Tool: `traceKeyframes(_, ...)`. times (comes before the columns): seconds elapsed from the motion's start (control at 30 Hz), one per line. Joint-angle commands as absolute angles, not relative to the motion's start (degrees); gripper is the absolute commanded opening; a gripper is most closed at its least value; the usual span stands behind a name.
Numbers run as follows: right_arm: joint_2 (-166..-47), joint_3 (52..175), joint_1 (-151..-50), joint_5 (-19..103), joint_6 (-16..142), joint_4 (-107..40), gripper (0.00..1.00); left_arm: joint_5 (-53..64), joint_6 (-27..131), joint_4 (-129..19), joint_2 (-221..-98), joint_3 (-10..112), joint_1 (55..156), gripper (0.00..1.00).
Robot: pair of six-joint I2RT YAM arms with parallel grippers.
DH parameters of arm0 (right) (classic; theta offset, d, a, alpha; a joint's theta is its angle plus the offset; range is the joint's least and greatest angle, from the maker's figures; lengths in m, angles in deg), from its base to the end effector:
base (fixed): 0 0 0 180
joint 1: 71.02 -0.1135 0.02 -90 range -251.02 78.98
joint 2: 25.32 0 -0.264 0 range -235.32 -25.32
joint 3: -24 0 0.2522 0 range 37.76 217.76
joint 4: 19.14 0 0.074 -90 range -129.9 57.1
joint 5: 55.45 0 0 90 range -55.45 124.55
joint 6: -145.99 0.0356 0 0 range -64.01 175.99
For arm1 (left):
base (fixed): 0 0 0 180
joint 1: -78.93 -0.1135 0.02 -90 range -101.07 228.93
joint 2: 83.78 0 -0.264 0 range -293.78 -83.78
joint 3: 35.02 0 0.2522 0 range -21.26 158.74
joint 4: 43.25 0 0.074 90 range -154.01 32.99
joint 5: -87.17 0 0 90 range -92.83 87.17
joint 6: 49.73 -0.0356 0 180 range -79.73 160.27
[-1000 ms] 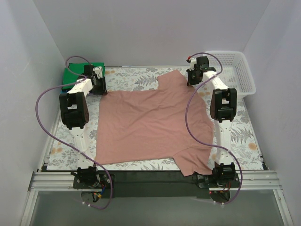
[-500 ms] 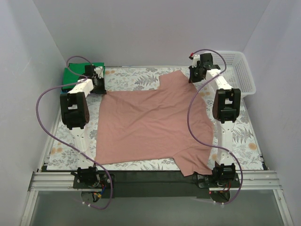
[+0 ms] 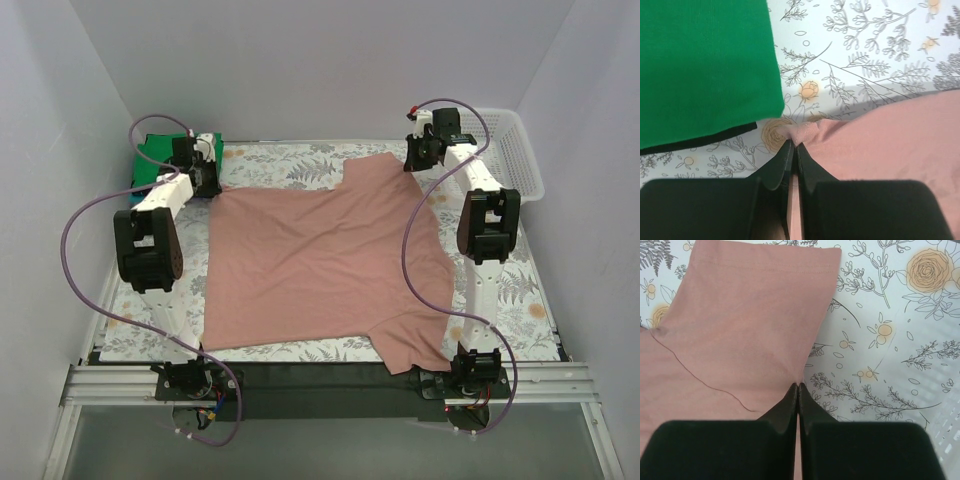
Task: Fold and stack the t-shirts
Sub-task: Fold the tshirt
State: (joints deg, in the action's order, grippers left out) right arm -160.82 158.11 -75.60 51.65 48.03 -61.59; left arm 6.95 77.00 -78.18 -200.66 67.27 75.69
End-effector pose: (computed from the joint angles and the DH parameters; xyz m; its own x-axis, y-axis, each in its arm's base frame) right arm 0.5358 0.0534 0.2176 -0.6439 -0.1844 -0.7425 -0.3806 0.9191 0.1018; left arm 0.4539 0.0196 0.2025 -0.6412 -0.6266 -0.4430 -0.4106 0.7678 -0.4918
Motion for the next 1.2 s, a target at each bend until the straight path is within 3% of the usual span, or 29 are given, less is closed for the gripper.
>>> traceKeyframes(0.0,-156.36,157.46,-74.62,53.18,46.85,-61.29,0.01,6.05,75.08,-74.32,-195.58,65.23,75.59,0.0)
traceKeyframes(0.5,-159.7,159.31,-74.71,53.89,47.29,-61.29,0.01,6.76,73.32,-80.47,-206.9,72.78,75.51,0.0)
traceKeyframes(0.53,-159.79,159.31,-74.62,53.89,47.38,-61.29,0.01,6.84,73.14,-80.82,-207.26,73.22,75.51,0.04)
traceKeyframes(0.57,-159.88,159.4,-74.62,53.89,47.38,-61.29,0.01,6.84,72.88,-81.17,-207.35,73.66,75.51,0.2)
traceKeyframes(0.6,-160.05,159.4,-74.71,53.89,47.29,-61.29,0.01,6.84,72.88,-81.09,-207.09,73.84,75.51,0.27)
traceKeyframes(0.73,-160.49,159.4,-74.62,54.24,47.38,-61.2,0.01,7.8,73.4,-81.27,-206.3,75.59,75.51,0.41)
traceKeyframes(1.17,-160.93,159.4,-74.62,54.68,47.64,-61.2,0.01,9.91,73.05,-83.29,-209.72,80.87,75.86,0.38)
